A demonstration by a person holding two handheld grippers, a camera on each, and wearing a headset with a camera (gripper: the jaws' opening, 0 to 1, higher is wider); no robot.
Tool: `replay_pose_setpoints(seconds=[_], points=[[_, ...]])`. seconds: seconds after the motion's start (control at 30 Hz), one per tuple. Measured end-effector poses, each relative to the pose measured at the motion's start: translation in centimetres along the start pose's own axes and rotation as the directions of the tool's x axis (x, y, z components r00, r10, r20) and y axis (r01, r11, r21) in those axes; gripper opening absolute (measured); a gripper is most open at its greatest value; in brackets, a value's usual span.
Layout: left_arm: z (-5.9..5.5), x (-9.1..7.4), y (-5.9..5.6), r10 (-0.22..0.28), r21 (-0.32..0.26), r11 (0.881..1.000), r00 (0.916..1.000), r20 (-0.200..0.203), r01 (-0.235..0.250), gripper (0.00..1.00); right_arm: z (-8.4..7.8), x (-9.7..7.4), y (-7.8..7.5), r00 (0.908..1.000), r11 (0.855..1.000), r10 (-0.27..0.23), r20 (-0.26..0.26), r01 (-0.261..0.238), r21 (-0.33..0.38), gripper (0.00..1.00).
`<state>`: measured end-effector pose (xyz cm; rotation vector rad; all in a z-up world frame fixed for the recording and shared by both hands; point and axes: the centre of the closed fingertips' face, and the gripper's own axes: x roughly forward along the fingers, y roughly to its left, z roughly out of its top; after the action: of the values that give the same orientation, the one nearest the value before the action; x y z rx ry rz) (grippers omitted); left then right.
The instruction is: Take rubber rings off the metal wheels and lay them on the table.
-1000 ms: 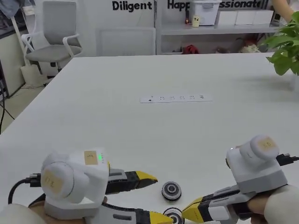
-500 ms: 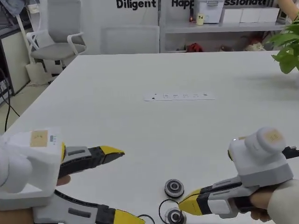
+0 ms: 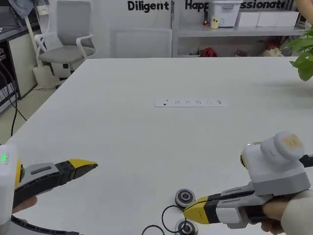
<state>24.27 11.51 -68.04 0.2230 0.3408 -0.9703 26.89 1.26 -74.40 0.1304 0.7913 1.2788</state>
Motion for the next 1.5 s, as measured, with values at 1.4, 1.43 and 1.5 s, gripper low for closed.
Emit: replay_pose_setpoints(seconds=[1.4,1.43,1.5], points=[[-3.1,-1.6,-1.2,0.05,-0.105,0.993,0.9987,-0.012,-0.051,0.92,-3.6,4.3,1.5,0.9947,1.0,0.012,-0.102,-0.013,-0.01,0.0],[-3.2,-1.6,-1.2,0.05,-0.105,0.993,0.9987,-0.011,-0.051,0.92,-3.7,4.3,1.5,0.9945,1.0,0.01,-0.105,-0.012,-0.013,0.0],[-3.2,-1.6,-1.3,0.053,-0.105,0.993,0.9985,-0.014,-0.054,0.91,-3.9,4.4,1.3,0.9938,1.0,0.0,-0.112,-0.002,-0.021,0.0]])
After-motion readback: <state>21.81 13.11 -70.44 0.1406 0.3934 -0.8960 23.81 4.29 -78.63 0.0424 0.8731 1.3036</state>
